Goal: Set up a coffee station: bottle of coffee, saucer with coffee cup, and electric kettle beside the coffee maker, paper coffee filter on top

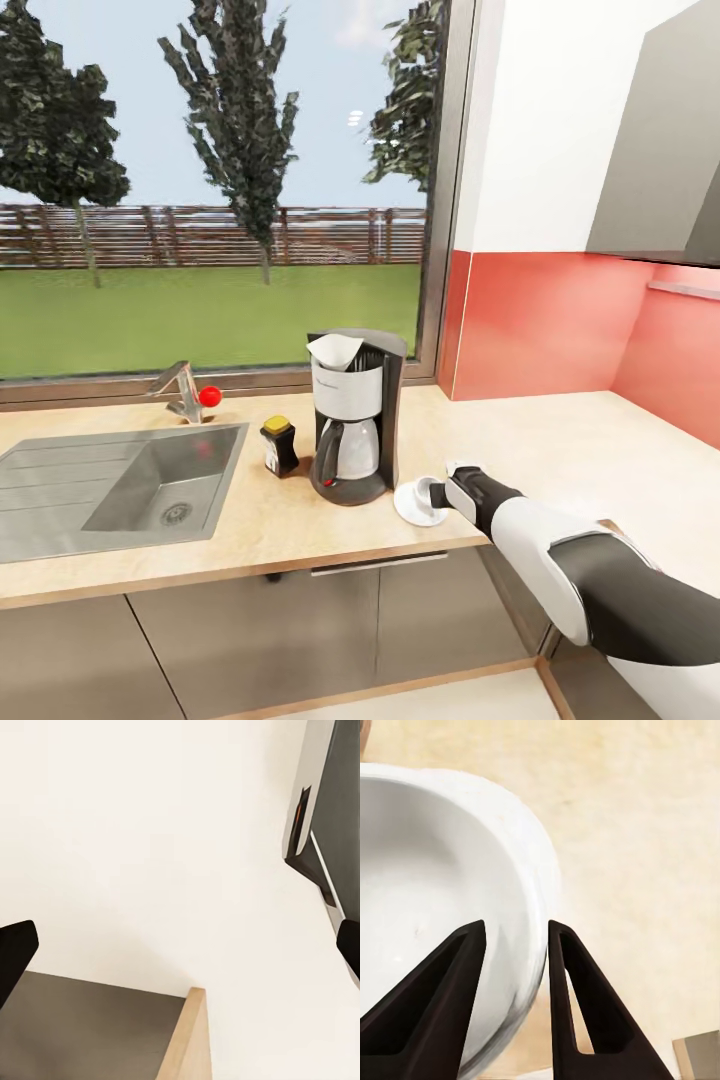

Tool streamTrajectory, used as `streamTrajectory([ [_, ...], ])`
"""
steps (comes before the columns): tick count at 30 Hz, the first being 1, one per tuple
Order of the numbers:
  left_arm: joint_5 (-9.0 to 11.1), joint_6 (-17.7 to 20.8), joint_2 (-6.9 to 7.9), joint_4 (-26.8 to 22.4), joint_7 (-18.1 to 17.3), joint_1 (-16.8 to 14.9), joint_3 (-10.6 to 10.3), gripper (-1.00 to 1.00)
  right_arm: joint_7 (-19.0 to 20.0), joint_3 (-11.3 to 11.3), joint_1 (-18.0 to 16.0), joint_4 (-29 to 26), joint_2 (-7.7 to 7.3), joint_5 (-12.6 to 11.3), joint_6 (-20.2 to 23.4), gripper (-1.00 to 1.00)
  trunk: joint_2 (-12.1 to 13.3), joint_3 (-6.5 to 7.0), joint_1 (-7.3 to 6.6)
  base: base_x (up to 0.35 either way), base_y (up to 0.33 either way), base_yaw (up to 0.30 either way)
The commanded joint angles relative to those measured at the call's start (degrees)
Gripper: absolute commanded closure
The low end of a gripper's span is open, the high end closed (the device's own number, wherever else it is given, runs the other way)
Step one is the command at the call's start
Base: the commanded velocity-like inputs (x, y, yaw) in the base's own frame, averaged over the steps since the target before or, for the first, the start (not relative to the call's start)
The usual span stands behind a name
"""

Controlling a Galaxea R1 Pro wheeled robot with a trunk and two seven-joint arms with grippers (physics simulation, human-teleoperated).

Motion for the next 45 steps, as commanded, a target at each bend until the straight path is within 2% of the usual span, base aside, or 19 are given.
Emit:
streamTrajectory([
  [1,0.6,0.0,0.01,-0.1,0.2,0.1,-0.5,-1.0,-0.2,0.5,0.1,-0.1,0.01,-0.7,0.3,1.0,-0.1,-0.05,0.03,0.0,0.0,0.0],
  [23,0.6,0.0,0.01,-0.1,0.0,0.1,-0.5,-1.0,-0.2,0.5,1.0,-0.1,0.0,-0.7,0.3,1.0,-0.1,-0.05,0.03,0.08,0.0,0.0],
  [44,0.6,0.0,-0.04,-0.1,0.0,0.1,-0.5,-1.0,-0.2,0.5,1.8,-0.1,0.1,-0.7,0.3,1.0,-0.1,-0.05,0.03,0.005,0.015,0.0],
  [45,0.6,0.0,-0.06,-0.1,0.0,0.1,-0.5,-1.0,-0.2,0.5,1.8,-0.1,0.1,-0.7,0.3,-1.0,-0.1,-0.05,0.03,0.0,0.011,0.0],
])
